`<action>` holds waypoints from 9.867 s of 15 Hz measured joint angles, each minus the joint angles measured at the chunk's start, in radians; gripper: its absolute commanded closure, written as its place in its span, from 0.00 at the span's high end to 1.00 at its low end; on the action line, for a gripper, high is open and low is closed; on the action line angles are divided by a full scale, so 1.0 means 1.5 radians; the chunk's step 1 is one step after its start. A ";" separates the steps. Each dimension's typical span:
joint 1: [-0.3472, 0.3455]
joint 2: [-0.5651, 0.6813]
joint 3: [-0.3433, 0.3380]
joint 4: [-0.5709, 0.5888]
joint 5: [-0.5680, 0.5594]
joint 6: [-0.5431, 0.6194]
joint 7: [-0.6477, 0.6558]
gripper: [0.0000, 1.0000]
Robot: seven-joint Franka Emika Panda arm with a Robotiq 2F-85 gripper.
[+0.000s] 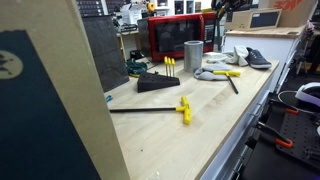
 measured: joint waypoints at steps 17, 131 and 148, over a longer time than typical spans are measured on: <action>-0.440 0.248 0.332 0.253 -0.370 0.132 0.222 0.05; 0.252 0.419 -0.041 0.229 -0.215 -0.323 -0.663 1.00; 0.287 0.354 0.010 0.096 -0.673 -0.162 -0.351 1.00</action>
